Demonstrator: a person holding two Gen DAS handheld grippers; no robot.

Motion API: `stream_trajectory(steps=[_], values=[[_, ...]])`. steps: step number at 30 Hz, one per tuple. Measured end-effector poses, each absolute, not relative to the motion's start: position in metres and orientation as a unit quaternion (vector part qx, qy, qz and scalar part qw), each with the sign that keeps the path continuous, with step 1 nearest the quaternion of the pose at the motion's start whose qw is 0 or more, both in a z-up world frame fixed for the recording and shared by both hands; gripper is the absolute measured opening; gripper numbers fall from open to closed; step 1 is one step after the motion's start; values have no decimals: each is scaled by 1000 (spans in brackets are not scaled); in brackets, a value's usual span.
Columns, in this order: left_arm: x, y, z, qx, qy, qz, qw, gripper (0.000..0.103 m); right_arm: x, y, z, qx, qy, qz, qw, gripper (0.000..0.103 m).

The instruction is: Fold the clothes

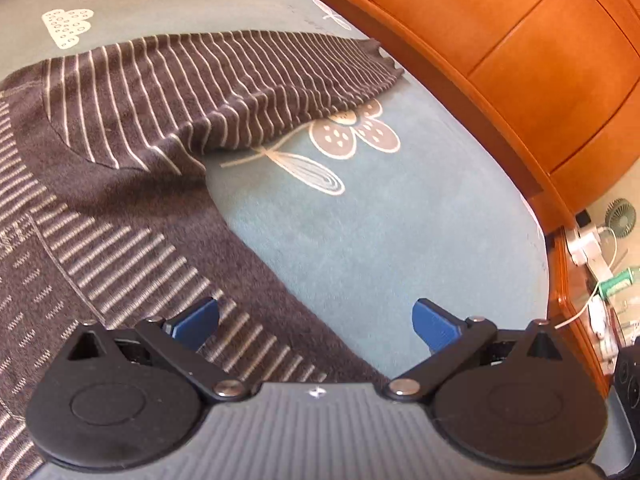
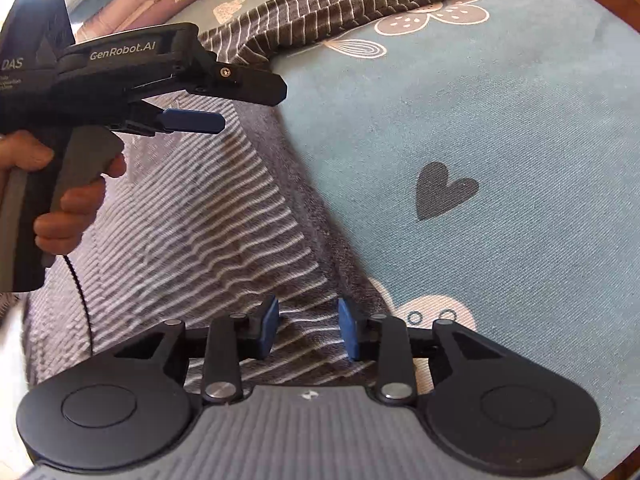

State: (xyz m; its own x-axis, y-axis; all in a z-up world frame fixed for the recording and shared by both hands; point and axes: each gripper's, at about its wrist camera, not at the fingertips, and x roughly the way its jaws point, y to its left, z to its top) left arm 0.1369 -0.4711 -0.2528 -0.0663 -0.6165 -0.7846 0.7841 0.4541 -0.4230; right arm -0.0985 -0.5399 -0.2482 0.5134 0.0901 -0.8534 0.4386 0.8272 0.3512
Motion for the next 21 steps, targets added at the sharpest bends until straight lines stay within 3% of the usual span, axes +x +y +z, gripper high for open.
stream_trajectory(steps=[3,5,13,17,21], values=[[126,-478,-258,107,488,-517,695,102,-121,-555,-247,285,463,-156,825,15],[124,-485,-255,106,480,-515,702,102,-140,-564,-242,280,453,-194,824,23],[89,-463,-227,73,505,-555,657,102,-155,-546,-237,322,427,-112,838,27],[75,-465,-246,69,554,-565,607,102,-143,-527,-250,337,419,-114,835,31],[77,-490,-267,90,530,-564,626,102,-156,-534,-260,355,423,-127,824,31]])
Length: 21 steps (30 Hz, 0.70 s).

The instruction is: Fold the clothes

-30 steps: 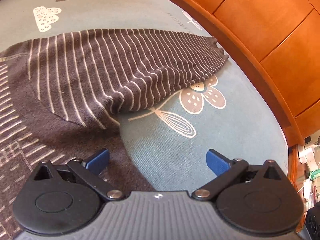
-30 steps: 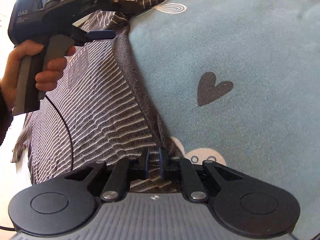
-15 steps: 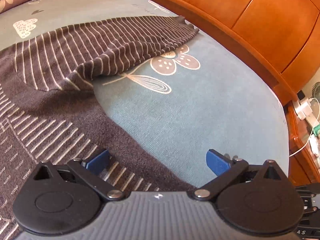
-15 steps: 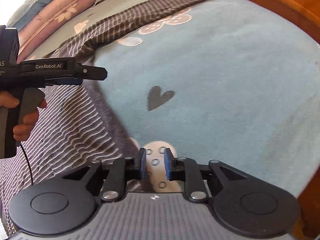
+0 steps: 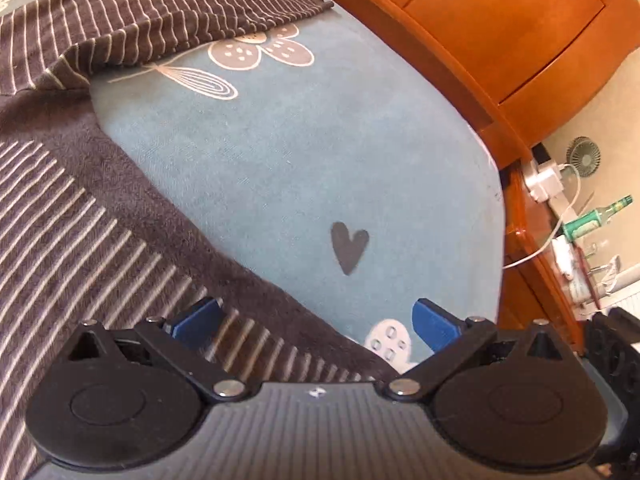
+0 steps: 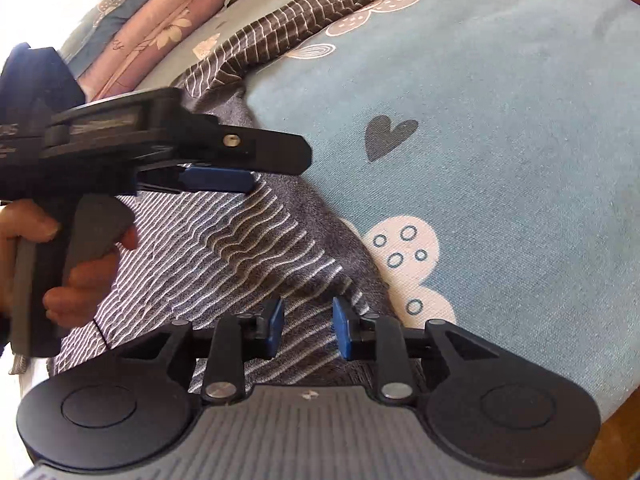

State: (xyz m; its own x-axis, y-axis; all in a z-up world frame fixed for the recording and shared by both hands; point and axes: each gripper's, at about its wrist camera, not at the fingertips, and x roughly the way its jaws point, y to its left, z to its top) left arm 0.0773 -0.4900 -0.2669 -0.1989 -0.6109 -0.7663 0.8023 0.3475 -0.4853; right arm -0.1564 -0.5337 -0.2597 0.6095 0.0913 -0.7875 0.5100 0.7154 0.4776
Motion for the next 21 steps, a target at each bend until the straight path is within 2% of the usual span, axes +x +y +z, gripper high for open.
stream_trajectory(steps=[3,6,11,13,21], values=[[83,-504,-263,84,506,-569,642,102,-173,-529,-258,342,435,-127,824,31],[89,-513,-257,75,518,-556,646,102,-181,-525,-256,338,450,-126,817,31],[83,-487,-229,71,500,-567,650,102,-176,-526,-256,355,471,-142,795,35],[77,-471,-222,83,497,-563,655,102,-174,-525,-256,358,473,-144,792,42],[45,-406,-233,146,495,-512,686,102,-164,-519,-254,357,484,-150,784,60]])
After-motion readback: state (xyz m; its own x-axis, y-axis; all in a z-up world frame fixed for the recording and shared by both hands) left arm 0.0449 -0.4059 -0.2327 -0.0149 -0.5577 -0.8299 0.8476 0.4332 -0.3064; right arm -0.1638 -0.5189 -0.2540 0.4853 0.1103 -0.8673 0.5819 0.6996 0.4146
